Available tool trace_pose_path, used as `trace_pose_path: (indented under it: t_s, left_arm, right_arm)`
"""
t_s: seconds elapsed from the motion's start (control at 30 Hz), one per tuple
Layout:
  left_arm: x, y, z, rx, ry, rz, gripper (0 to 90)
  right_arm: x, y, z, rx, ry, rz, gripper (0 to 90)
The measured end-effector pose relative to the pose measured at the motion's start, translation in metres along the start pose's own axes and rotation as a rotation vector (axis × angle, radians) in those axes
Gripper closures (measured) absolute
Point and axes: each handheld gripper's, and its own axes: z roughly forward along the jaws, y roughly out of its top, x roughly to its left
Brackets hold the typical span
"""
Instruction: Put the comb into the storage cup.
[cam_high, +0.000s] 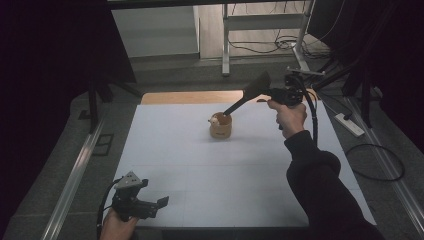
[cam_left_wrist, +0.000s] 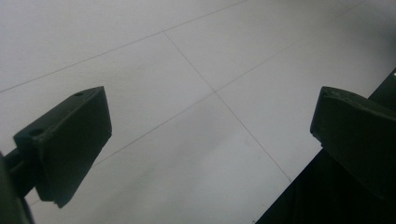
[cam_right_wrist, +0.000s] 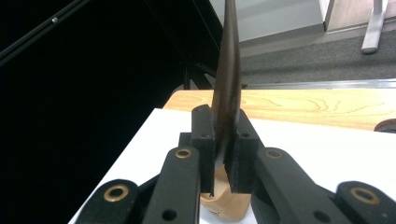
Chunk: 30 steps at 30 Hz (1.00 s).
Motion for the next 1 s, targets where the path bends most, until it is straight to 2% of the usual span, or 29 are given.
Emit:
trace_pose_path:
  t_s: [0.43, 1.0]
  left_arm:
    - [0.000, 0.000, 0.000, 0.000, -0.003, -0.002, 0.0]
    - [0.001, 0.000, 0.000, -0.001, -0.004, -0.006, 0.0]
  right_arm:
    - [0.000, -0.007, 0.020, 0.029, -0.032, -0.021, 83.9]
    - [0.003, -0.017, 0.037, 0.064, -0.036, -0.037, 83.8]
